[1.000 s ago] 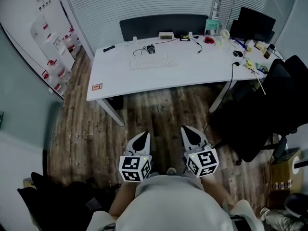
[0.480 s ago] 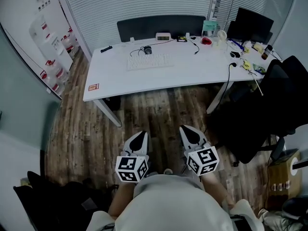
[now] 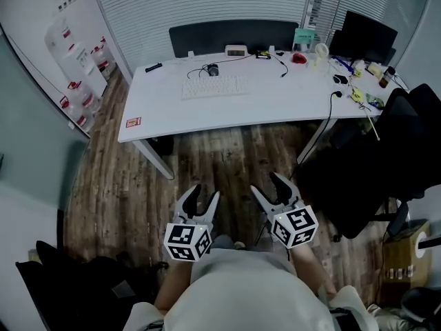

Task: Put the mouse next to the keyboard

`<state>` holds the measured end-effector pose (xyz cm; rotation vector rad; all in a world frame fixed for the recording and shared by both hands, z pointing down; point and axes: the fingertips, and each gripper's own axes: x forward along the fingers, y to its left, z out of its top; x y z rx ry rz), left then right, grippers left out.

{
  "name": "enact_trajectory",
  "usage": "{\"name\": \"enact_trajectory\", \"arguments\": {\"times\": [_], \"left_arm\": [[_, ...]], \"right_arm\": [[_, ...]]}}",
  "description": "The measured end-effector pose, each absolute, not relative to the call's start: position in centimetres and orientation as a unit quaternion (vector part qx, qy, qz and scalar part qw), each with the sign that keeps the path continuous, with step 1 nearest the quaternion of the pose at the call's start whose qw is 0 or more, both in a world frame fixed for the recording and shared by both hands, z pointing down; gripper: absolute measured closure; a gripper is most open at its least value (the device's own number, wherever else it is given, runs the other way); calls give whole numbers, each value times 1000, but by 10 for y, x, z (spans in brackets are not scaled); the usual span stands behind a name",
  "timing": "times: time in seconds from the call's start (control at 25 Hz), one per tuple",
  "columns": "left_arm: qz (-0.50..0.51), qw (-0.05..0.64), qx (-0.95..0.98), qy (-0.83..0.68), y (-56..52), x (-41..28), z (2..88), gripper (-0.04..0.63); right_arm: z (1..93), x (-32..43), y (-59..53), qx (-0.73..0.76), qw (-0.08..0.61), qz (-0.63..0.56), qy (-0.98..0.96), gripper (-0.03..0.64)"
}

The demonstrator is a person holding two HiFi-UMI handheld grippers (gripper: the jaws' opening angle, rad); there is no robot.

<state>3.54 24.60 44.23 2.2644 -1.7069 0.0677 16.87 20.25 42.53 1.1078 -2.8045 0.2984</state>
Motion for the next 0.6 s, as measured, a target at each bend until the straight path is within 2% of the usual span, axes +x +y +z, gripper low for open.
{"name": "enact_trajectory", "arguments": {"times": [0.28,0.6], "left_arm": [[26,165,787,-594,239,35,452,336],[24,170,783,-597,195,22,460,322]], "right_arm": [[436,164,193,352,63,110,-927,304],[447,153,151,345,74,114,-929,304]]}}
